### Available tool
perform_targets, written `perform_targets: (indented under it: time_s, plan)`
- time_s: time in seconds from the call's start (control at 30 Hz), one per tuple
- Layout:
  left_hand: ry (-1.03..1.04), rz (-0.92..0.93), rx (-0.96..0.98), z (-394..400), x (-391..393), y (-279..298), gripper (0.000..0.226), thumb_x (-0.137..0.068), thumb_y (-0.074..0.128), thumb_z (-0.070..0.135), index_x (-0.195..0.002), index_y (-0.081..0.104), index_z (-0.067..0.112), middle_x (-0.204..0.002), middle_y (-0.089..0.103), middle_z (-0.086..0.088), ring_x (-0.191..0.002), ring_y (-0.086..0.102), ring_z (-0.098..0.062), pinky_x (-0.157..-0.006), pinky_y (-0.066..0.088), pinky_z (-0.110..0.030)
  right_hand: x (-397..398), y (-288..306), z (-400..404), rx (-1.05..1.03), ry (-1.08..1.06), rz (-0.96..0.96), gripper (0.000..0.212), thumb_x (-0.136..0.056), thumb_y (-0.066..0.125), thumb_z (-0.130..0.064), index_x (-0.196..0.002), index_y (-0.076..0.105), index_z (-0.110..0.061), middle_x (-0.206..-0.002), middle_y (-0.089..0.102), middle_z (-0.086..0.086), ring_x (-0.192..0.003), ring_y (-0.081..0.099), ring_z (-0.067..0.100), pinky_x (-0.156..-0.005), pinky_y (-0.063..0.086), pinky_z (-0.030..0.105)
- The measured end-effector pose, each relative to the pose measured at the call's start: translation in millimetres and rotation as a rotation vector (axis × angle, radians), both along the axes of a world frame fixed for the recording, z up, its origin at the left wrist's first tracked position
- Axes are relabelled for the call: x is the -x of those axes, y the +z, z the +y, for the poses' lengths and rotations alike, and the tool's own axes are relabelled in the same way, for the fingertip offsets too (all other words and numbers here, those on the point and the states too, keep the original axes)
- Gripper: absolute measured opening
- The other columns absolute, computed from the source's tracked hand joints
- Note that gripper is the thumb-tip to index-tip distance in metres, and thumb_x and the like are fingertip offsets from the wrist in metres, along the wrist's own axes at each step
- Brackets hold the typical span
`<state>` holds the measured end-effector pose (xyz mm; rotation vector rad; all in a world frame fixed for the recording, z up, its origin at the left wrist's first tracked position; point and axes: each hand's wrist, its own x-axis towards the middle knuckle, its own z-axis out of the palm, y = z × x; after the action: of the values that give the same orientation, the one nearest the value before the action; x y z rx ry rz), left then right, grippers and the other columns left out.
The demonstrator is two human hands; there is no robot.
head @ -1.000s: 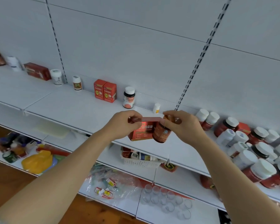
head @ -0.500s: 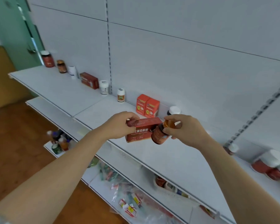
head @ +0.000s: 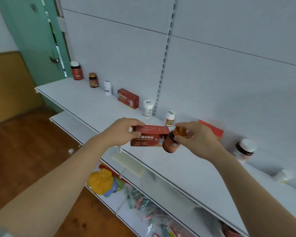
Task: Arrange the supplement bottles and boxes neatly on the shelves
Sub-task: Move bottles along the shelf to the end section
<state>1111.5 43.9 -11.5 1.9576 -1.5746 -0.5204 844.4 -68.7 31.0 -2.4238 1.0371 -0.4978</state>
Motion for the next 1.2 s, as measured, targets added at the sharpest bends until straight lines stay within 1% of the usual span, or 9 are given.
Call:
perform_targets:
  time_s: [0.1,0.3,0.47,0.57,0.73,0.9,1.07,1.13,1.2]
  plan:
    - [0.017,-0.019,-0.012,10,-58,-1,0.042,-0.091,0.067,0.024,-0.131,0.059,0.028,-0.131,0.061,0.007,-0.114,0.054,-0.008,-0.101,0.046,-0.03,-57,0,8,0.031,-0.009,-0.042,0.037,-0.08,0.07,-0.041,-0.116,0.063,-0.042,-0.091,0.06,-0.022,-0.081,0.057,-0.008,-0.066,0.04,0.011]
    - [0.024,-0.129,-0.072,10,-160,-3,0.043,-0.093,0.064,0.026,-0.135,0.056,0.03,-0.133,0.058,0.009,-0.112,0.049,-0.006,-0.094,0.035,-0.022,-154,0,6,0.078,0.019,-0.02,0.028,-0.08,0.07,-0.04,-0.107,0.063,-0.04,-0.092,0.063,-0.016,-0.079,0.06,0.001,-0.071,0.048,0.024]
    - [-0.031,-0.201,-0.074,-20,-218,0,0.037,-0.093,0.062,0.024,-0.129,0.059,0.031,-0.126,0.061,0.011,-0.109,0.053,-0.008,-0.096,0.044,-0.029,-212,-3,-19,0.116,0.037,0.029,0.028,-0.082,0.069,-0.043,-0.109,0.063,-0.04,-0.092,0.062,-0.017,-0.08,0.059,0.001,-0.064,0.04,0.014]
    - [-0.043,-0.223,-0.075,-49,-246,-1,0.035,-0.093,0.061,0.021,-0.126,0.06,0.034,-0.121,0.062,0.012,-0.106,0.056,-0.01,-0.093,0.049,-0.032,-241,-6,-43,0.096,0.026,0.027,0.03,-0.083,0.067,-0.043,-0.112,0.063,-0.038,-0.099,0.062,-0.016,-0.082,0.059,0.004,-0.072,0.048,0.023]
    - [-0.124,-0.232,-0.082,-101,-274,-10,0.038,-0.092,0.06,0.015,-0.125,0.061,0.032,-0.122,0.062,0.01,-0.102,0.057,-0.011,-0.086,0.046,-0.024,-274,-9,-78,0.061,-0.004,0.085,0.029,-0.084,0.066,-0.044,-0.111,0.063,-0.037,-0.099,0.064,-0.014,-0.085,0.06,0.009,-0.077,0.052,0.031]
    - [-0.221,-0.207,-0.084,-145,-297,-26,0.042,-0.093,0.058,0.01,-0.132,0.059,0.024,-0.135,0.057,0.01,-0.116,0.056,-0.014,-0.1,0.045,-0.03,-290,-13,-95,0.039,-0.091,0.09,0.025,-0.082,0.068,-0.042,-0.106,0.064,-0.038,-0.093,0.065,-0.017,-0.082,0.06,0.005,-0.075,0.052,0.028]
    - [-0.35,-0.256,0.025,-179,-315,-48,0.039,-0.093,0.057,0.008,-0.132,0.06,0.016,-0.139,0.052,0.006,-0.125,0.049,-0.013,-0.099,0.033,-0.017,-305,-16,-99,0.028,-0.218,0.142,0.03,-0.083,0.066,-0.044,-0.112,0.062,-0.038,-0.096,0.064,-0.015,-0.084,0.059,0.007,-0.076,0.052,0.029]
    - [-0.408,-0.304,0.088,-186,-321,-57,0.037,-0.093,0.057,0.01,-0.129,0.061,0.014,-0.136,0.053,0.003,-0.123,0.05,-0.017,-0.098,0.036,-0.021,-313,-17,-94,0.019,-0.281,0.154,0.029,-0.083,0.067,-0.043,-0.112,0.062,-0.038,-0.096,0.064,-0.015,-0.084,0.059,0.008,-0.076,0.051,0.028]
    - [-0.456,-0.38,0.158,-190,-325,-64,0.036,-0.092,0.057,0.012,-0.127,0.062,0.014,-0.13,0.055,0.0,-0.12,0.051,-0.023,-0.095,0.047,-0.037,-321,-16,-87,0.003,-0.342,0.161,0.029,-0.083,0.068,-0.042,-0.111,0.063,-0.037,-0.096,0.064,-0.015,-0.085,0.059,0.007,-0.076,0.05,0.026]
